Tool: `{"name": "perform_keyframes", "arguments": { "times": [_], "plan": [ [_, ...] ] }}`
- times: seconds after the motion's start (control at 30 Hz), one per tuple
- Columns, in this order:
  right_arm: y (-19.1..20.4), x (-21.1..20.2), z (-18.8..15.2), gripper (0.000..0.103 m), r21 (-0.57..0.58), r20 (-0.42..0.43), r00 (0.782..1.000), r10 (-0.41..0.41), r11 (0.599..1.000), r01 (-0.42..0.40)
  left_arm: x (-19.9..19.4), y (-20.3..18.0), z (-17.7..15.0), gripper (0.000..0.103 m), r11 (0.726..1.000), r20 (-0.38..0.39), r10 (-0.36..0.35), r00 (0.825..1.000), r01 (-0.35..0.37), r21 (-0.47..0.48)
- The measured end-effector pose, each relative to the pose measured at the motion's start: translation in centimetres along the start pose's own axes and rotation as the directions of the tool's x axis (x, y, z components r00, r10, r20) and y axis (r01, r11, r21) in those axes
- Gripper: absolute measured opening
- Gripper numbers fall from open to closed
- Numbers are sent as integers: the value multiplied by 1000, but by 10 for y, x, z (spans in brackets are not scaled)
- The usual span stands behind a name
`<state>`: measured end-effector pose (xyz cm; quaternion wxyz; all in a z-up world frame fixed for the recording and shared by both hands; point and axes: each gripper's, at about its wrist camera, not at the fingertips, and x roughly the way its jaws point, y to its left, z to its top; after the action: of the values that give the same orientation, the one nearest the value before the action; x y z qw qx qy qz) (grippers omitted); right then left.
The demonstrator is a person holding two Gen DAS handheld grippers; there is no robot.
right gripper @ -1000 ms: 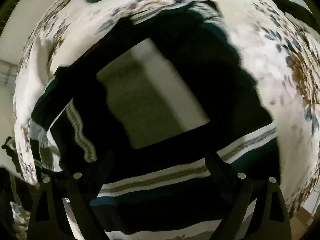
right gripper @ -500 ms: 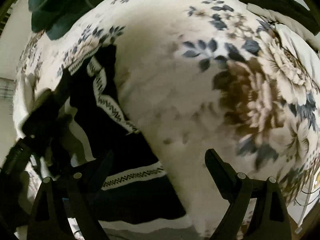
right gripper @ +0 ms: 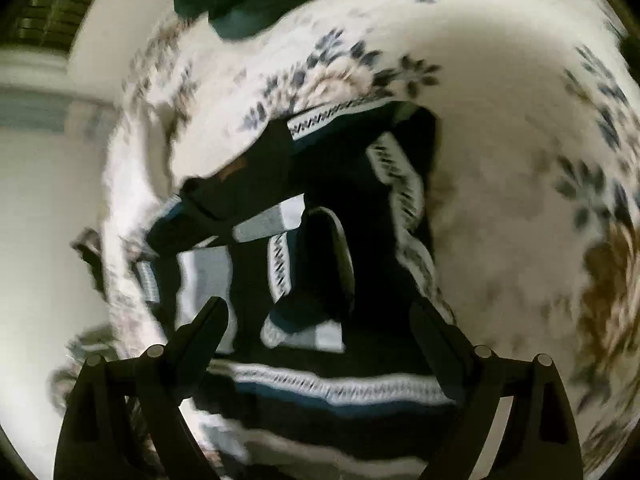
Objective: Fold small clothes
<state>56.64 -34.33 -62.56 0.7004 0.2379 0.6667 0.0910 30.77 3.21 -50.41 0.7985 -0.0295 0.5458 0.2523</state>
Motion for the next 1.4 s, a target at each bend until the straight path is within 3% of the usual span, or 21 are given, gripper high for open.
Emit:
{"name": "perform_keyframes", "arguments": {
  "times": [0.07,0.13,0.17,0.23,0.33,0.4,0.5,0.53,0.63,0.7,0.73,0.87,0.9,0.93,0.97,1.03,1.17,1.23,1.27,1.33,1.4],
  "plan": [
    [2,32,10,87,-2,-62,998,-2,1000,2,8,18,-8,89,999,-18,33,999,-33,-38],
    [7,56,13,15,-25,-104,995,-4,1000,2,15,25,-8,89,997,-32,34,999,-36,-70],
    [9,59,12,3,-35,-108,994,-33,999,30,18,28,-8,89,995,-38,27,999,-30,-93],
    [13,26,5,3,-61,31,998,-55,997,57,21,31,-5,89,992,-34,2,999,-7,-128],
    [3,-9,-2,3,-51,126,982,-137,988,145,28,30,7,89,986,-19,-38,999,34,-161],
    [-8,-6,-3,4,-52,101,971,-216,974,222,35,26,16,89,984,-13,-57,998,54,-170],
    [-20,14,3,15,-49,-82,952,-294,956,290,50,21,31,89,980,-19,-90,996,85,-181],
    [-16,8,4,16,-44,-72,944,-321,947,318,54,19,36,89,978,-17,-101,995,96,-185],
    [30,-28,6,31,-65,94,953,-287,954,293,65,15,51,89,971,-11,-139,990,134,-196],
    [70,-23,12,56,-131,90,982,-164,976,175,74,12,61,89,961,-18,-184,983,176,-212],
    [85,-13,15,59,-164,58,992,-114,979,122,80,12,64,89,955,-37,-200,979,186,-229],
    [180,61,35,58,-340,-136,991,-22,940,-26,103,24,63,89,849,-81,-413,907,352,-394],
    [200,79,39,58,-371,-158,987,-11,927,-49,108,25,58,86,799,-76,-484,872,404,-446],
    [218,96,42,58,-408,-180,984,-17,911,-59,113,25,55,76,761,-75,-531,844,436,-480],
    [231,110,45,58,-441,-195,980,-30,896,-60,116,22,53,70,744,-78,-551,831,447,-497],
    [257,147,51,58,-497,-235,970,-58,865,-69,128,14,50,38,713,-94,-593,800,467,-522],
    [284,205,55,58,-538,-316,942,-113,839,-80,136,5,54,13,725,-74,-570,818,459,-514],
    [294,222,55,26,-554,-338,936,-103,825,-109,134,6,51,9,727,-56,-566,822,467,-504],
    [299,219,55,5,-577,-304,948,-94,810,-105,131,7,48,8,732,-50,-563,825,470,-493],
    [306,211,60,5,-574,-244,968,-61,813,-94,131,13,45,7,739,-44,-558,829,472,-481],
    [303,206,74,4,-533,-200,978,-52,844,-63,132,18,42,7,734,-35,-562,826,479,-481]
  ]
}}
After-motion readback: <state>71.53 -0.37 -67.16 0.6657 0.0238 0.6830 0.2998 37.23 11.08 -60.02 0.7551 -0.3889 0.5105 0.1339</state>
